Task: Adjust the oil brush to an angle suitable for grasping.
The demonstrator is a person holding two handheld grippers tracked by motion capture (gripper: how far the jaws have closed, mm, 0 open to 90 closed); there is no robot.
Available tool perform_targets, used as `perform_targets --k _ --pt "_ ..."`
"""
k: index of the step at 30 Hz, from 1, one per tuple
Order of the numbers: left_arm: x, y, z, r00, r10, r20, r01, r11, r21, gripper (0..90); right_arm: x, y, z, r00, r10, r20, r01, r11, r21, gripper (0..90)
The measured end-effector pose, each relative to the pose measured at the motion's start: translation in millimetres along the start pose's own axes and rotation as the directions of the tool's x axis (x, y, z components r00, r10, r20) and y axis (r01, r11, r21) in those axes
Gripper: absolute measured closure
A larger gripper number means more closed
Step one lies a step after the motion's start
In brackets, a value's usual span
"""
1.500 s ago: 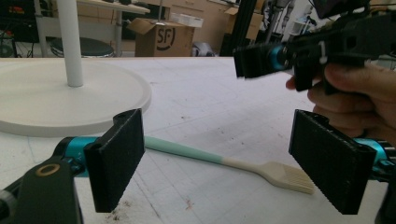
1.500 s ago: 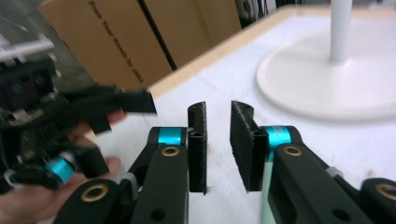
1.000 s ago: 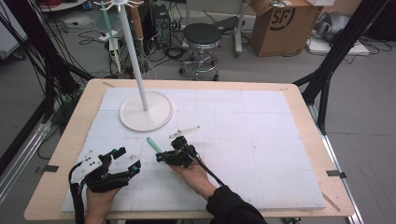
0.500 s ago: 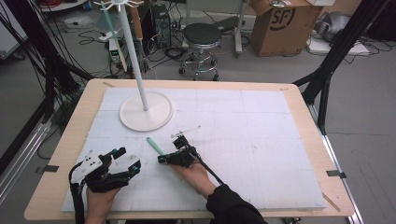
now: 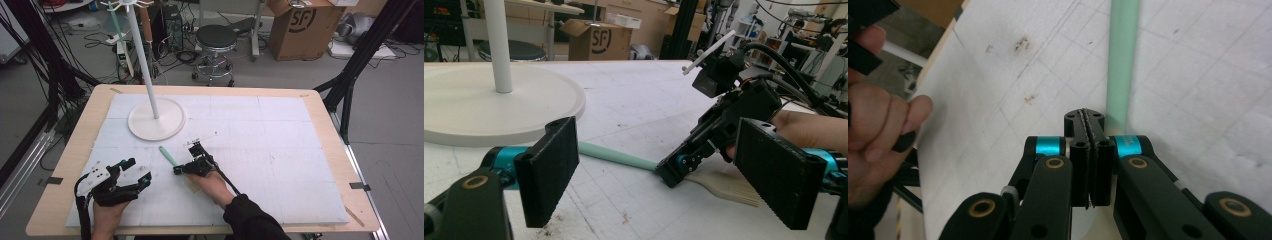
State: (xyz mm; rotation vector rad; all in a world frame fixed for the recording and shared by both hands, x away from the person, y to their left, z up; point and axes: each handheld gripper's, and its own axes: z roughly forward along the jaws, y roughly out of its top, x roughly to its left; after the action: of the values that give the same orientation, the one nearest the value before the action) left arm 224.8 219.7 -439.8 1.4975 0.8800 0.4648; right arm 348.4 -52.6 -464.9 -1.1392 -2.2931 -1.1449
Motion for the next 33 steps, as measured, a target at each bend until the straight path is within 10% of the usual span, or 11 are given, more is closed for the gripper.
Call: perform_targets --k 19,33 --pt "-0.2 -0.2 1.1 1.0 0.0 0.003 0.0 1.0 0.004 18.8 -1.5 -2.3 -22.2 0.9944 -0.056 0.09 0.05 0.997 0.059 89.9" --pt "-0.2 0.0 0.6 1.0 0.003 -0.001 -0.003 1.0 0.001 18.8 -19.3 2.6 -33.9 0.9922 -0.025 0.122 0.024 1.0 0.009 90.0"
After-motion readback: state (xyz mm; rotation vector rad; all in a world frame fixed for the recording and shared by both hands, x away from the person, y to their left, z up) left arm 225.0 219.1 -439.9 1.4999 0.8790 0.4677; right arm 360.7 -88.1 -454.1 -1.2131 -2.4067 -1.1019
